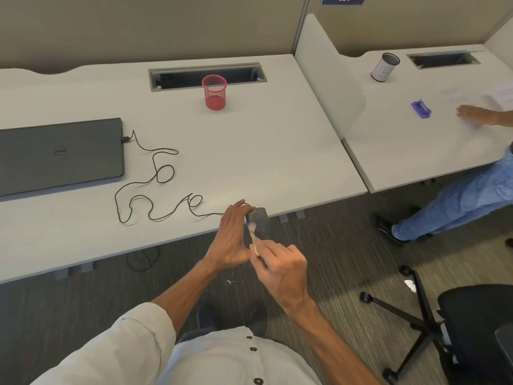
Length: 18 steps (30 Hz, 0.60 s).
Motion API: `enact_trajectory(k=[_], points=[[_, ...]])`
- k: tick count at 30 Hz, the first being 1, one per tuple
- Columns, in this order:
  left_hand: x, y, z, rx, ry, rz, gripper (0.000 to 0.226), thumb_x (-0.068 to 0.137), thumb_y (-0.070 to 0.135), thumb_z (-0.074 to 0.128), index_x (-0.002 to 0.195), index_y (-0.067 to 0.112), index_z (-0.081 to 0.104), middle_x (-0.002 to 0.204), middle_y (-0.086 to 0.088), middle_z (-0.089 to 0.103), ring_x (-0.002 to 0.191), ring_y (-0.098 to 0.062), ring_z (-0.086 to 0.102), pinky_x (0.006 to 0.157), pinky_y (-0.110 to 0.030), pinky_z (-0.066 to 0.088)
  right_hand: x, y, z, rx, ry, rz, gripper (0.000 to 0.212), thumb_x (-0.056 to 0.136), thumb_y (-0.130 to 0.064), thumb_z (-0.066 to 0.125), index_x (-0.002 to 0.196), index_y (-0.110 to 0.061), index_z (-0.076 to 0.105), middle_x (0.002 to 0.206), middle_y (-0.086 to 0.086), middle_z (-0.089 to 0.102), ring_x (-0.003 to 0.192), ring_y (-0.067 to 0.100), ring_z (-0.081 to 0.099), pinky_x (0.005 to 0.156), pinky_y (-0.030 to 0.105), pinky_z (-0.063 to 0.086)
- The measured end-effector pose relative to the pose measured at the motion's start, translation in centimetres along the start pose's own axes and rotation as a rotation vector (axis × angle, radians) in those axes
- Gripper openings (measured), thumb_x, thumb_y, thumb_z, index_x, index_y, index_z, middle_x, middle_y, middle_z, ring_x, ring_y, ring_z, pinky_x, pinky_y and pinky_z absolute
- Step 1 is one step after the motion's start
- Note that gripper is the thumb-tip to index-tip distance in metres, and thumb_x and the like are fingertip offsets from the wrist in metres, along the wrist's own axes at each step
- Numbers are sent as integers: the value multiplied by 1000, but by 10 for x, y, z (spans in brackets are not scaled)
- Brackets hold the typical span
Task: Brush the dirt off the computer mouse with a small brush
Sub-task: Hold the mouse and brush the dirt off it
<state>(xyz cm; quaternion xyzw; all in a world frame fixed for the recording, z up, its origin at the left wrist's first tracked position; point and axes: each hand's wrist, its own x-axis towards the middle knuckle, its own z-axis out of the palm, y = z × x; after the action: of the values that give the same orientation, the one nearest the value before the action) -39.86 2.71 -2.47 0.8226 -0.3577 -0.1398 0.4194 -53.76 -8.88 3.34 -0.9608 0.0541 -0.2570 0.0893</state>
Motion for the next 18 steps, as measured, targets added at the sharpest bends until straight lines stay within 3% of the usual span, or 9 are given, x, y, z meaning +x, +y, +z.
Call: enact_trajectory(k=[2, 4, 11, 16, 18], points=[[0, 0, -1, -5, -17, -6, 106, 77, 57, 87, 159, 9, 40, 167, -9, 38, 168, -22, 20, 138, -39, 10, -7, -1, 1, -3, -29, -42, 24, 104, -32, 73, 113, -14, 86, 95, -2, 85, 71, 11, 77, 58, 25, 45], [1, 0, -2, -4, -41, -13, 113, 73, 60, 92, 160, 10, 38, 169, -10, 36, 169, -23, 17, 139, -42, 9, -13, -1, 2, -2, -42, -62, 23, 98, -30, 80, 113, -13, 86, 96, -2, 86, 72, 12, 78, 57, 27, 49], [0, 1, -2, 26, -14, 1, 104, 80, 61, 81, 159, 8, 40, 167, -8, 38, 167, -24, 21, 138, -43, 13, 5, 8, -7, -12, 91, 46, 33, 112, -34, 61, 116, -13, 85, 97, -3, 85, 71, 10, 75, 64, 21, 31], [1, 3, -1, 15, -13, 14, 96, 81, 41, 90, 157, 7, 42, 165, -9, 41, 167, -23, 21, 138, -54, 18, 12, 7, 1, -34, 3, -4, 24, 103, -31, 74, 115, -13, 85, 95, -3, 85, 70, 10, 76, 61, 23, 38], [1, 3, -2, -2, -23, 9, 98, 79, 43, 89, 157, 8, 42, 165, -11, 39, 167, -24, 22, 136, -58, 21, 5, 4, 4, -19, -36, -55, 23, 101, -31, 77, 113, -14, 85, 94, -3, 84, 70, 11, 76, 60, 25, 44]])
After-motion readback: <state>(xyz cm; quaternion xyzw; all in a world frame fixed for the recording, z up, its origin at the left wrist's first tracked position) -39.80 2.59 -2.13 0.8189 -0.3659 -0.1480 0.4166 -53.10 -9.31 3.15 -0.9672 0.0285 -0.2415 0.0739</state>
